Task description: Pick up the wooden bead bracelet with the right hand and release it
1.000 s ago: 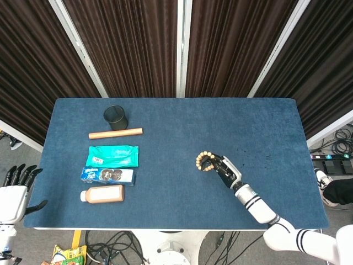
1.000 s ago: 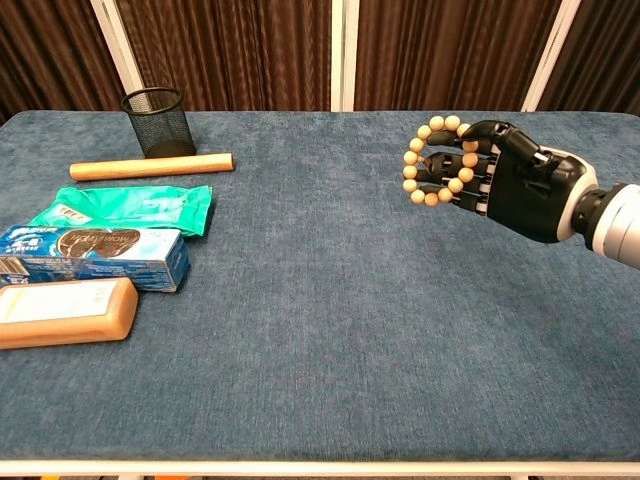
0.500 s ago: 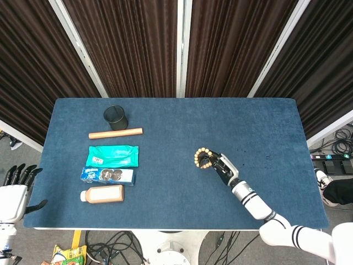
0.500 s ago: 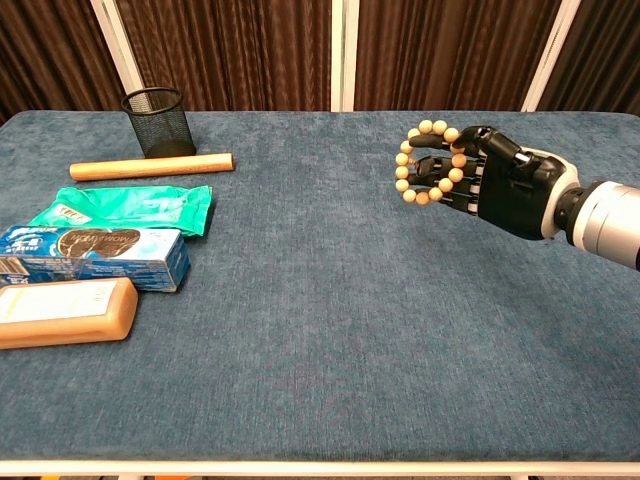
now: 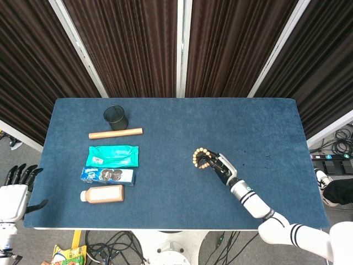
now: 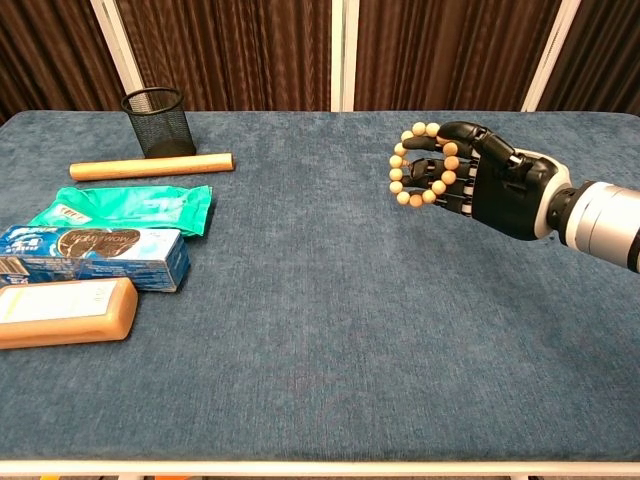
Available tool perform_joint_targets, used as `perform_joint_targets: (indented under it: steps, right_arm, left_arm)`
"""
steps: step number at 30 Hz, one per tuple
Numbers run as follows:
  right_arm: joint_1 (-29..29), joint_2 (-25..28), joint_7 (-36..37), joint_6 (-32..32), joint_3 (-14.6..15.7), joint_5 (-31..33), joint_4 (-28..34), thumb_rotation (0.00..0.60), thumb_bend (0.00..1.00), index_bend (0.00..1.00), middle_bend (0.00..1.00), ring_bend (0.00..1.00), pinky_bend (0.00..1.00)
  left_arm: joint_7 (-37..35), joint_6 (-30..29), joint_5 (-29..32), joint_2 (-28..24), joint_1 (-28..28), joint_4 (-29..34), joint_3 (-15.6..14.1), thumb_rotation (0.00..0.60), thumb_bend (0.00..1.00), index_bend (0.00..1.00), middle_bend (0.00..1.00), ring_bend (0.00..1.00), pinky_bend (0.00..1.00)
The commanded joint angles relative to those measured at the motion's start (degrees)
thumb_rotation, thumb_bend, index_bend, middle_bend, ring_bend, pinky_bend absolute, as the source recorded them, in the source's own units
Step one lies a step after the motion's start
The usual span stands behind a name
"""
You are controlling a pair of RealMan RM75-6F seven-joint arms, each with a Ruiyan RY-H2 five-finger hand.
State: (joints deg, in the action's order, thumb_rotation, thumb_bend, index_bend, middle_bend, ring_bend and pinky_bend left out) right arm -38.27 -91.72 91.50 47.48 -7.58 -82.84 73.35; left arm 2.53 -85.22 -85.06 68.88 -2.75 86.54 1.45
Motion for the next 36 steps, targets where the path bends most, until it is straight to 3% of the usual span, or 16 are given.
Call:
perform_joint_targets:
  steps: [1,8,18,24,29,33,35,36]
  right_arm:
    - [-0.08,-0.26,-0.21,-0.15,-0.11,0.12,-0.24,0.331,0.64,0.40,0.56,0.25,0.01]
    - [-0.30,-1.08,-0.32,-0.26,-0.38,0.04,-1.02,0.331,0.84,0.40,0.57,0.25,0.01]
    - [0.09,-1.08,-1.39,0.62,0.01,-0.71,-1.38,0.338,1.00,0.42,0.57,0.26,0.01]
    - [0.39,-0.68,-0.14,1.87,0.51,-1.98,-1.65,0.421,1.00,0.42,0.57,0.26,0.01]
    - [0.33,-0.28,1.63,2.76,1.27,-3.41,-1.95,0.591,1.00,0.39,0.57,0.26,0.02]
    - [0.30,-0.19,3.01,3.51,1.91,-4.32,-2.54,0.600,1.00,0.37,0.56,0.26,0.02]
    - [0.33,-0.18,2.95,3.75,2.35,-4.67,-2.94,0.560,0.97,0.33,0.56,0.25,0.02]
    - [0.29,-0.15,2.59,3.73,2.58,-4.75,-3.10,0.538,0.91,0.32,0.56,0.24,0.02]
  left_arm:
    - [-0.03,0.14,0.12,0.03,-0.03,-0.07,-0.01,0.600,0.04,0.20,0.14,0.03,0.01]
    - [-0.22,0.48,0.45,0.15,-0.13,-0.22,0.03,0.600,0.04,0.20,0.14,0.03,0.01]
    - [-0.43,0.47,0.29,0.42,-0.23,-0.64,-0.01,0.600,0.04,0.20,0.14,0.03,0.01]
    - [-0.49,0.30,0.08,0.48,-0.25,-0.71,-0.04,0.600,0.04,0.20,0.14,0.03,0.01]
    - [-0.54,0.08,-0.03,0.54,-0.17,-0.68,-0.10,0.600,0.04,0.20,0.14,0.03,0.01]
    - [-0.55,0.07,-0.06,0.51,-0.14,-0.68,-0.16,0.600,0.04,0.20,0.14,0.03,0.01]
    - [-0.61,0.06,0.02,0.53,-0.13,-0.70,-0.12,0.600,0.04,0.20,0.14,0.03,0.01]
    - [-0.62,0.07,0.05,0.53,-0.12,-0.69,-0.11,0.600,0.04,0.20,0.14,0.03,0.01]
